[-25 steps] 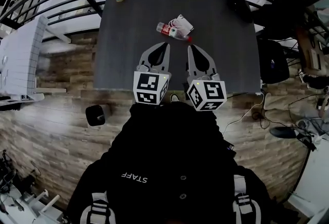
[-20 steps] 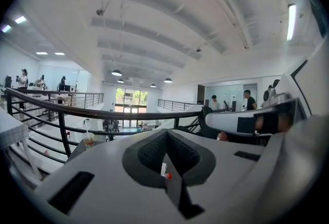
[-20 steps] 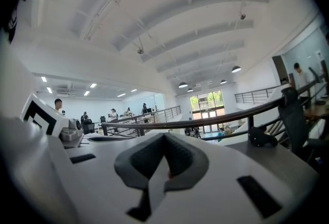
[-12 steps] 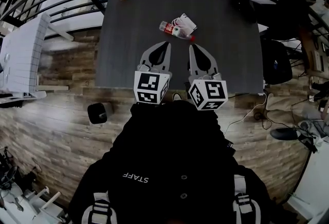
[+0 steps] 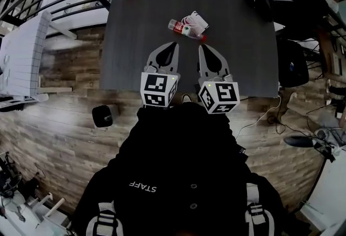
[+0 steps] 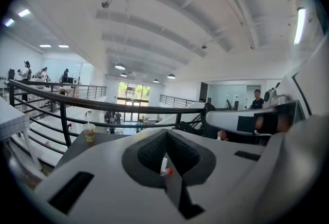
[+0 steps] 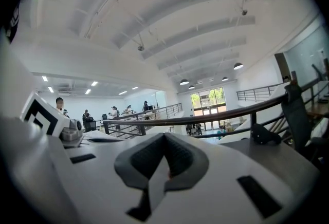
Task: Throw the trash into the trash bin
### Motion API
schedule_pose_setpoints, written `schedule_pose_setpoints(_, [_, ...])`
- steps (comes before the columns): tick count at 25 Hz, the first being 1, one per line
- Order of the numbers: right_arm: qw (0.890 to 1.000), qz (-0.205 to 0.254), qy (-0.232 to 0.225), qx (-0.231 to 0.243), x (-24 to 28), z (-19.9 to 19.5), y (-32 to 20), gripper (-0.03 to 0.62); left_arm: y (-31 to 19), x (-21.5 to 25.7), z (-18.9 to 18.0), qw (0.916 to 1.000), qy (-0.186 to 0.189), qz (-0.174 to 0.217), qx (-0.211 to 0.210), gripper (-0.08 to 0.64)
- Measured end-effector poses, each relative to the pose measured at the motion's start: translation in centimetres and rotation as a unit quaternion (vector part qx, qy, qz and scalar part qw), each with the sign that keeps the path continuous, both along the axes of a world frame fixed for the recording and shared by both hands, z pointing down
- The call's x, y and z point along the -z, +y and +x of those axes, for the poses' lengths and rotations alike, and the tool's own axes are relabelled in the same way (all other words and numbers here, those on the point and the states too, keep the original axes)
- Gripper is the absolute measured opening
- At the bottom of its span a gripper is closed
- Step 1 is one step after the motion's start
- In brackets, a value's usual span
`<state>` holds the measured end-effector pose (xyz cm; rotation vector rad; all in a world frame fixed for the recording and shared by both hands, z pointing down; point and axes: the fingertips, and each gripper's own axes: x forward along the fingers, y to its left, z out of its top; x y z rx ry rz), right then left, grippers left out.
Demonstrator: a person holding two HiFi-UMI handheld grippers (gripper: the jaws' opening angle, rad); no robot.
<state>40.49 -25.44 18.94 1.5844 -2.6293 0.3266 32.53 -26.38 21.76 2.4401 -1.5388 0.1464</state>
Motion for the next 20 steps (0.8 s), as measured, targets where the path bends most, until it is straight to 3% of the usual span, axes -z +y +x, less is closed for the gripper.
schedule_pose_setpoints(9, [0.999, -0.043, 0.011, 0.007, -3.4, 0.2, -2.8, 0.014, -2.7, -3.5, -1.4, 0.9990, 0.000, -0.039, 0.021, 0.000])
schedule_pose_setpoints(20, [0.990, -0.117, 0.064, 0.035, -12.3, 2.5, -7.9, 0.015, -7.2, -11.8, -1.3, 0.9934, -0.017, -0.110, 0.029, 0.000])
